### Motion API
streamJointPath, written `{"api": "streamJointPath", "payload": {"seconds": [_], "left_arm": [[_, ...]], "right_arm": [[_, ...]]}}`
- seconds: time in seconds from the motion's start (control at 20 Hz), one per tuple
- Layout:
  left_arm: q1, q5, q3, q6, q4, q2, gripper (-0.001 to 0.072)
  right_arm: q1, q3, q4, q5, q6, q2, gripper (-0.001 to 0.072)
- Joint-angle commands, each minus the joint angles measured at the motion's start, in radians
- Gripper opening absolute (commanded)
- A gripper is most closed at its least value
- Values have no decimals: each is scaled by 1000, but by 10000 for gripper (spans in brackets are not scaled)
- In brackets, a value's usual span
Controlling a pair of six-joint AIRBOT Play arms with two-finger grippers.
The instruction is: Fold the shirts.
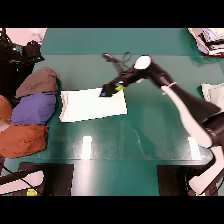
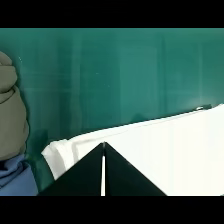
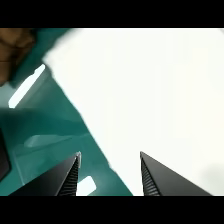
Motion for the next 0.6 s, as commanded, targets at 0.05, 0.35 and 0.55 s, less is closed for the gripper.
{"api": "streamJointPath", "payload": {"seconds": [0.05, 0.35, 0.55], "left_arm": [[2, -13, 1, 0, -3, 1, 21], [2, 3, -4, 0, -26, -7, 21], [2, 34, -4, 0, -27, -7, 21]], "right_arm": [[-238, -263, -50, -6, 47, 114, 428], [-329, -412, 82, -49, 46, 70, 564], [-222, -299, 150, -50, 46, -50, 564]]}}
